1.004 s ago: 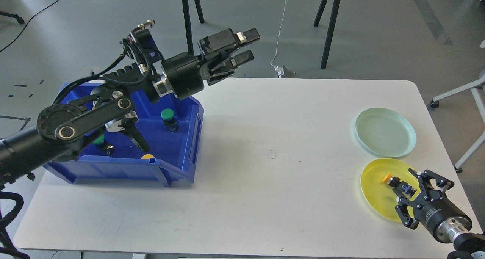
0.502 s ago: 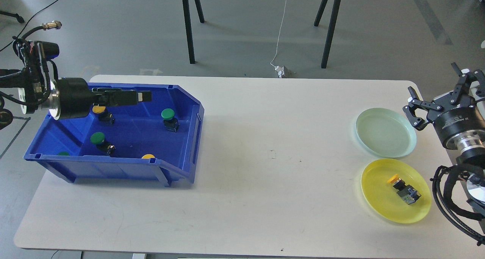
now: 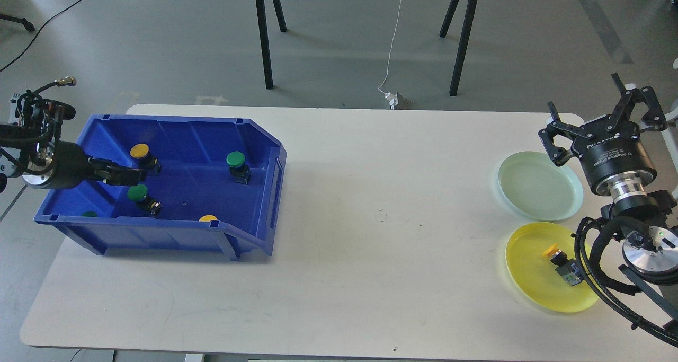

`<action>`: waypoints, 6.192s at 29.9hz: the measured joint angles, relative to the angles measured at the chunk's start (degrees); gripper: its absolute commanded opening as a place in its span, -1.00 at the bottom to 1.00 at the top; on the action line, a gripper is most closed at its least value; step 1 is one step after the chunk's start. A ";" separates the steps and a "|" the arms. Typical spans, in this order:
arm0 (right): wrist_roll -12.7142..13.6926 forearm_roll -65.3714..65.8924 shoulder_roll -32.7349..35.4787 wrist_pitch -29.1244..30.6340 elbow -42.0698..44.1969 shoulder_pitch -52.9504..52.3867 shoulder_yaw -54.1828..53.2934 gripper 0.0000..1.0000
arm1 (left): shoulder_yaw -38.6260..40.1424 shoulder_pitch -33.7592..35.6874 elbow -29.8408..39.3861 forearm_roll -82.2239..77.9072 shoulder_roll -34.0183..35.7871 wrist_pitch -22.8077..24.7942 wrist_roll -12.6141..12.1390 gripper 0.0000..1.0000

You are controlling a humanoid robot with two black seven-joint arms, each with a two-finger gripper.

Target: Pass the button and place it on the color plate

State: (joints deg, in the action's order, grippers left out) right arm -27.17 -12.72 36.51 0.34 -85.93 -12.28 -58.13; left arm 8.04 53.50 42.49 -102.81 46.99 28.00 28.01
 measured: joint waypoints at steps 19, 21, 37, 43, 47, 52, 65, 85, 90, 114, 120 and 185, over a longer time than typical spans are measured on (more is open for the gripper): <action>0.01 0.07 0.50 0.01 0.07 2.56 -0.50 0.93 | -2.29 -1.50 -7.20 -0.04 -6.45 -1.51 -0.01 0.74; 0.01 0.07 0.50 0.01 0.07 2.60 -0.50 0.93 | -2.29 -1.97 -7.74 -0.05 -6.67 -1.68 0.00 0.74; 0.01 0.12 0.50 0.03 0.15 3.48 -0.59 0.93 | -2.31 -4.00 -13.27 -0.01 -11.06 -6.05 -0.01 0.10; 0.01 0.11 0.50 0.01 0.01 3.50 -0.59 0.93 | -3.08 -4.23 -13.35 -0.14 -11.04 -6.28 -0.01 -0.89; 0.01 0.07 0.50 0.01 0.01 3.56 -0.59 0.93 | -5.77 -3.73 -13.36 0.06 -10.74 -6.81 0.01 -0.90; 0.01 0.06 0.50 0.01 0.01 3.89 -0.59 0.93 | -5.92 -2.69 -11.90 0.61 -10.19 -7.50 -0.01 -0.90; 1.38 3.02 1.94 0.08 -1.02 3.94 0.43 0.93 | 13.22 4.52 20.29 19.86 3.63 -7.77 -0.01 -0.90; 16.28 2.16 11.65 25.56 -5.72 -10.32 18.51 0.93 | 18.42 -1.74 19.23 37.29 -27.89 -8.62 -0.01 -0.89; 16.50 0.69 6.19 25.67 -2.60 -16.04 22.25 0.93 | 18.42 -1.81 19.45 35.23 -28.00 -8.65 -0.01 -0.89; 16.49 0.52 -6.27 25.21 7.44 -25.22 29.18 0.31 | 17.84 -1.85 19.55 34.44 -28.03 -8.57 0.00 -0.87; 16.45 1.13 -6.79 25.53 7.45 -25.24 29.37 -0.46 | 17.82 -1.82 19.55 34.43 -28.00 -8.58 0.00 -0.86; 18.36 -13.18 -15.18 -28.35 27.94 -12.04 -4.94 0.91 | 20.89 -1.93 16.48 47.68 -27.65 -8.44 0.00 0.59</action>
State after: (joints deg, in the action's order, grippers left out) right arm -8.81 -25.90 21.33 -28.00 -57.99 -24.33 -63.07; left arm 28.94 51.56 58.97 -55.13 19.35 19.56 28.01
